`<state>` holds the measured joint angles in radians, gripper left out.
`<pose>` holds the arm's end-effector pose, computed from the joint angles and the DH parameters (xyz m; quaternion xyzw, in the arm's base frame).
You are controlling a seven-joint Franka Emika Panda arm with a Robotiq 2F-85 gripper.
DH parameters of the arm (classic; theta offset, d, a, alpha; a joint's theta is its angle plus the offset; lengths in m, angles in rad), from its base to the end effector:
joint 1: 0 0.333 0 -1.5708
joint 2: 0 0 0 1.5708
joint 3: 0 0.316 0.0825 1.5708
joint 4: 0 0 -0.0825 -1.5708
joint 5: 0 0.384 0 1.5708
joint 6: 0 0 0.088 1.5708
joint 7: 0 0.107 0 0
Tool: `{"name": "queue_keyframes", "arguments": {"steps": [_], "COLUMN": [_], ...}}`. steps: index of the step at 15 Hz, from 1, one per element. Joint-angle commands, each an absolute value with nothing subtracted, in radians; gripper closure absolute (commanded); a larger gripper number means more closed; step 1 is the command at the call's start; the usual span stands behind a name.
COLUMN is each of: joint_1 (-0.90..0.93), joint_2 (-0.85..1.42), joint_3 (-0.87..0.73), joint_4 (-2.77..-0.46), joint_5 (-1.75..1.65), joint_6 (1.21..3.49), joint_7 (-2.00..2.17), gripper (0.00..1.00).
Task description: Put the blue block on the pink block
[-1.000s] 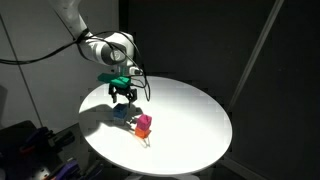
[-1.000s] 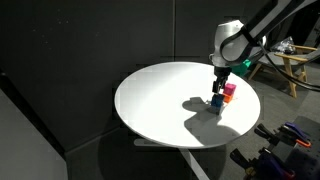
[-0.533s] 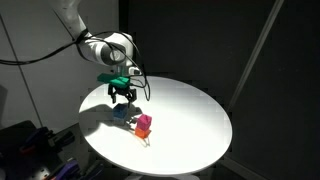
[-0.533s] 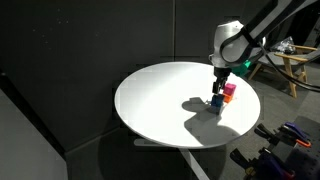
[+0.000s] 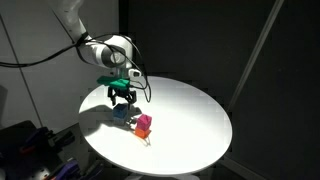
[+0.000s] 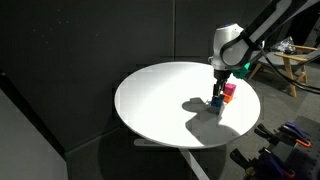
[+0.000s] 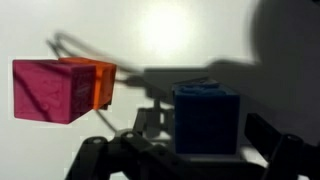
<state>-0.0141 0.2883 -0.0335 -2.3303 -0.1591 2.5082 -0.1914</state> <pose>0.5073 -0.0235 0.2050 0.9877 0.1383 -0.0606 0.0413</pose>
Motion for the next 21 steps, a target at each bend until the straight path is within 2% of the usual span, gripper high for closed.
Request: {"name": "queue_keyframes", "arguments": {"steps": [1, 4, 5, 6, 11, 13, 21], "joint_1": [-0.008, -0.005, -0.005, -0.004, 0.001, 0.005, 0.033], "joint_2": [0.302, 0.31, 0.312, 0.314, 0.312, 0.302, 0.243], "joint_3": [-0.042, -0.044, -0.045, -0.046, -0.049, -0.053, -0.067], "joint_4": [-2.328, -2.328, -2.326, -2.326, -2.319, -2.319, -2.31], "joint_5": [-0.198, -0.205, -0.205, -0.205, -0.204, -0.21, -0.267], "joint_6": [2.524, 2.527, 2.525, 2.524, 2.516, 2.513, 2.475], "joint_7": [-0.151, -0.139, -0.134, -0.132, -0.1, -0.079, 0.022], "gripper": [0.0, 0.0, 0.17, 0.27, 0.67, 0.69, 0.69]}}
